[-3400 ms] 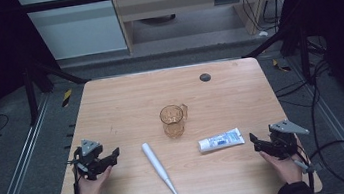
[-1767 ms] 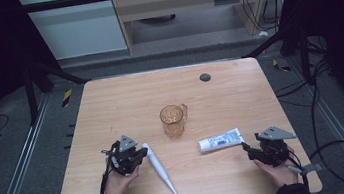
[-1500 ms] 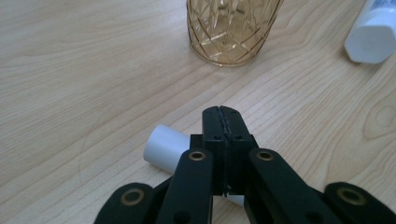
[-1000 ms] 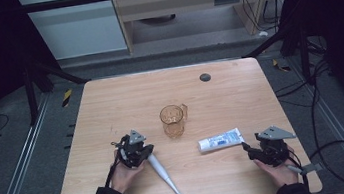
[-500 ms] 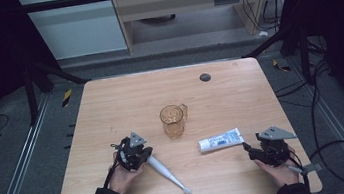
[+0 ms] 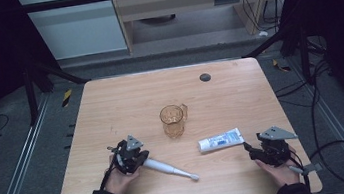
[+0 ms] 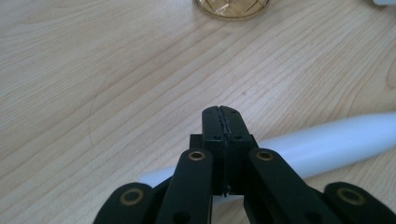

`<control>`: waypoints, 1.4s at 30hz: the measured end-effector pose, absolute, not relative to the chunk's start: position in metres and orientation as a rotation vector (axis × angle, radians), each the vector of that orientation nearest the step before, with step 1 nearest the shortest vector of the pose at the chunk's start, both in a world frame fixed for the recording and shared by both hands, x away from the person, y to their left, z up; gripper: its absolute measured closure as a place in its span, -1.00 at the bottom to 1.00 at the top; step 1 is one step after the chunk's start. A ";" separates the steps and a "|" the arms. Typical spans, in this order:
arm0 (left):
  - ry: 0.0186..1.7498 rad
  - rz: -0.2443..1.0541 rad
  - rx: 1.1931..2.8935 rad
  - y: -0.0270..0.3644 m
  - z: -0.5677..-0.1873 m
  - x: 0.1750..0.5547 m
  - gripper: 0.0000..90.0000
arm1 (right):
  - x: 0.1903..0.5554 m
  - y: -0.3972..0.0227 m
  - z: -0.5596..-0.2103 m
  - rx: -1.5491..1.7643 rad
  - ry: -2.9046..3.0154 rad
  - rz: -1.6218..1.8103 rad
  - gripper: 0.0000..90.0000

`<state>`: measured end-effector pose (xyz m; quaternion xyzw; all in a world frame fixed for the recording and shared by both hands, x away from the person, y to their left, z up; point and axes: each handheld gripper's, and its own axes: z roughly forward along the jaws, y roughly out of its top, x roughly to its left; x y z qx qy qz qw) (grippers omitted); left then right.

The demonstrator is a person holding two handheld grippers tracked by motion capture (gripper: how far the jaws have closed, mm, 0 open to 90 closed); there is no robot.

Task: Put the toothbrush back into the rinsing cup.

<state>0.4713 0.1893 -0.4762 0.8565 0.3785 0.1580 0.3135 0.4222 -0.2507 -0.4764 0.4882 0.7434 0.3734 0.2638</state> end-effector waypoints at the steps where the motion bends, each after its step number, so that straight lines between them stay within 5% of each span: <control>1: 0.999 0.418 2.260 0.190 -0.476 0.471 0.98 | 0.422 -0.251 -0.476 1.319 2.010 1.010 -0.13; 42: 0.978 0.394 2.273 0.204 -0.474 0.436 0.98 | 0.422 -0.253 -0.476 1.323 2.004 1.007 -0.13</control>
